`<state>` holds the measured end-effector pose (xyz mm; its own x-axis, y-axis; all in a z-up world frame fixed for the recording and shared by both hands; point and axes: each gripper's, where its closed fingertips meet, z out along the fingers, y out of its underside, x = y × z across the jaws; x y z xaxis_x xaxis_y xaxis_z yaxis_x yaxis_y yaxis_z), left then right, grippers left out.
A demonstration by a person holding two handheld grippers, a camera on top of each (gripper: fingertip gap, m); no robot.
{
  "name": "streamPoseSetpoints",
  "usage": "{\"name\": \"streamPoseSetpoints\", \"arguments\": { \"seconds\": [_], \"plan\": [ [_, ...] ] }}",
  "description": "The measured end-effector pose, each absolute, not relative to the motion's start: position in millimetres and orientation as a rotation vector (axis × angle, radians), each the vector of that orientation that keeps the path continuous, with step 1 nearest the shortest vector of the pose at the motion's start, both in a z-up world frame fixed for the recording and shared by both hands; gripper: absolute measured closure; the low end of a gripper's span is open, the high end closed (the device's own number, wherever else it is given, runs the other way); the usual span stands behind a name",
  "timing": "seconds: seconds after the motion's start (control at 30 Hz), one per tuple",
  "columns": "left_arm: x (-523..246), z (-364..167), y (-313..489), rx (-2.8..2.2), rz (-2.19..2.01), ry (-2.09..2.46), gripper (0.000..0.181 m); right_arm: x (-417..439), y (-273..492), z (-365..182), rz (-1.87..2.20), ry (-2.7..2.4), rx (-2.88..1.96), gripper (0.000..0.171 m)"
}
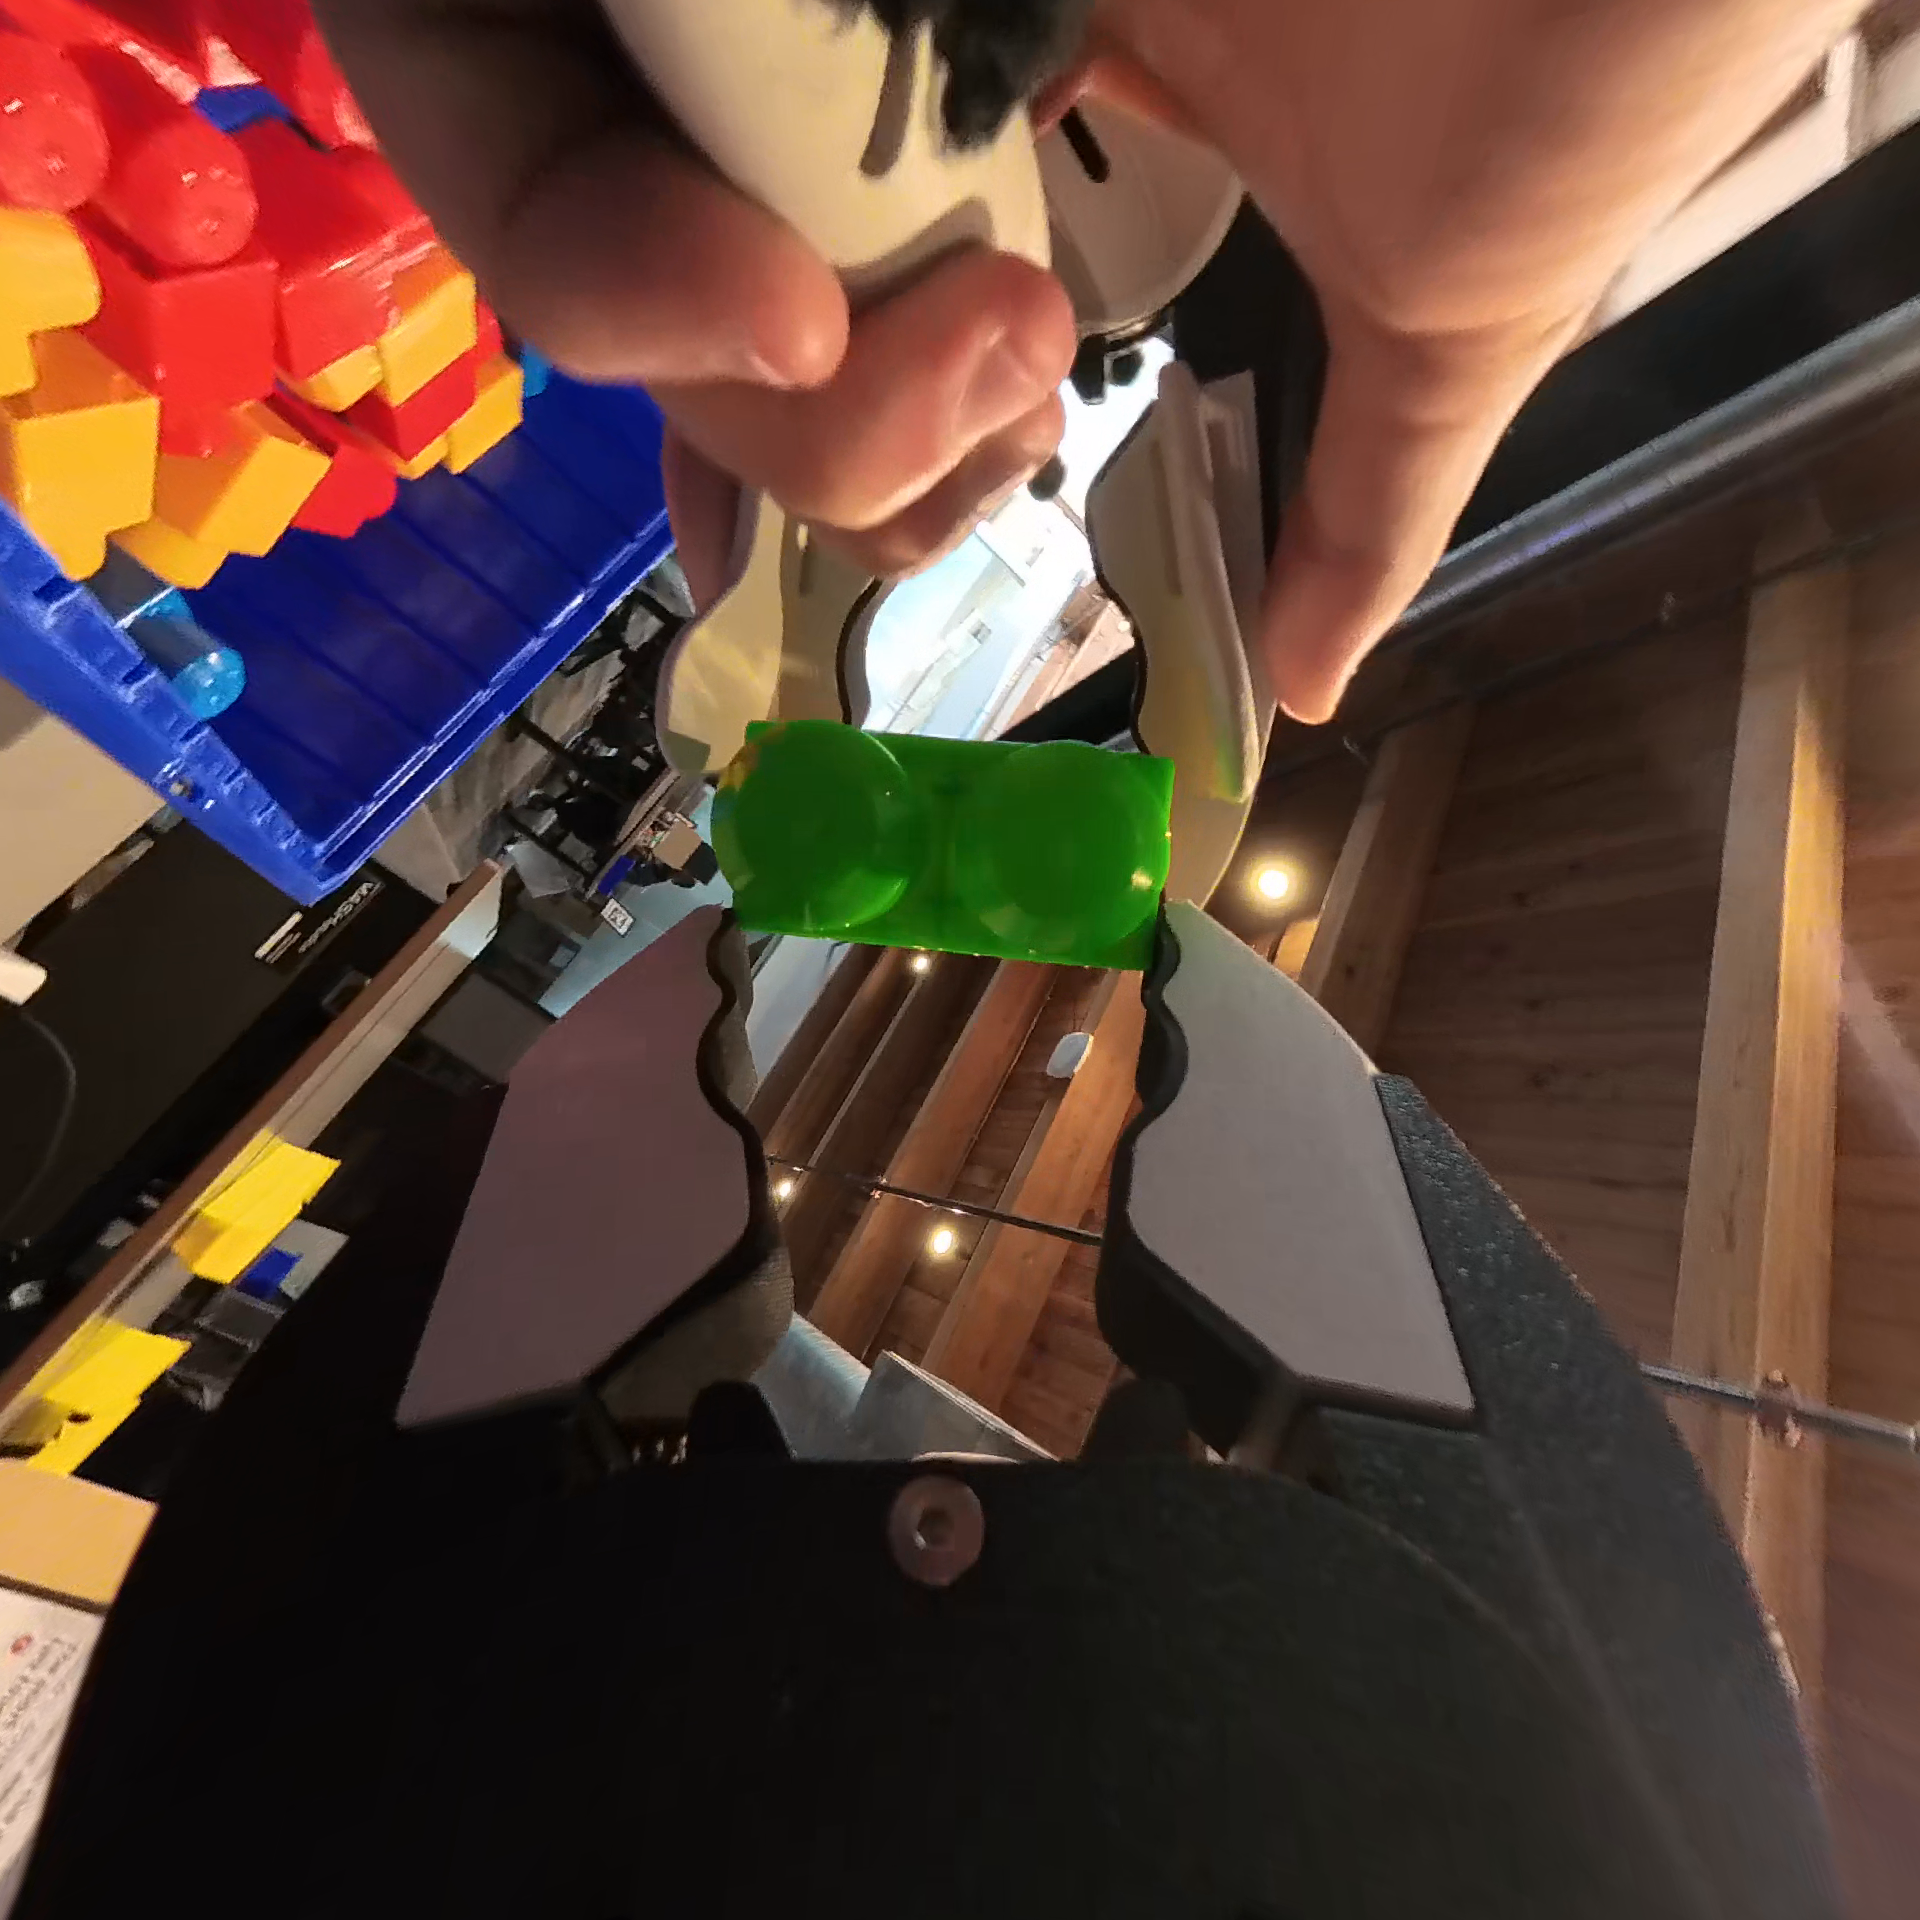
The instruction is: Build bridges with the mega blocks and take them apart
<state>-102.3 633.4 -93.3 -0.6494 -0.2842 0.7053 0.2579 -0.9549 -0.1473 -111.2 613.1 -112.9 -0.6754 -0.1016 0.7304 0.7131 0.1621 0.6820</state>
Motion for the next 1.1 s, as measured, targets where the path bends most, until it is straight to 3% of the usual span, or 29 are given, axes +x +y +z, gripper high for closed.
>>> {"name": "streamPoseSetpoints", "arguments": {
  "seconds": [1.1],
  "plan": [
    [-92.2, -97.6, 643.7, -1.088, -2.558, -0.134, 0.107, -92.9, 626.6, -110.6, -1.673, -1.697, -0.706, 0.097]
  ]
}}
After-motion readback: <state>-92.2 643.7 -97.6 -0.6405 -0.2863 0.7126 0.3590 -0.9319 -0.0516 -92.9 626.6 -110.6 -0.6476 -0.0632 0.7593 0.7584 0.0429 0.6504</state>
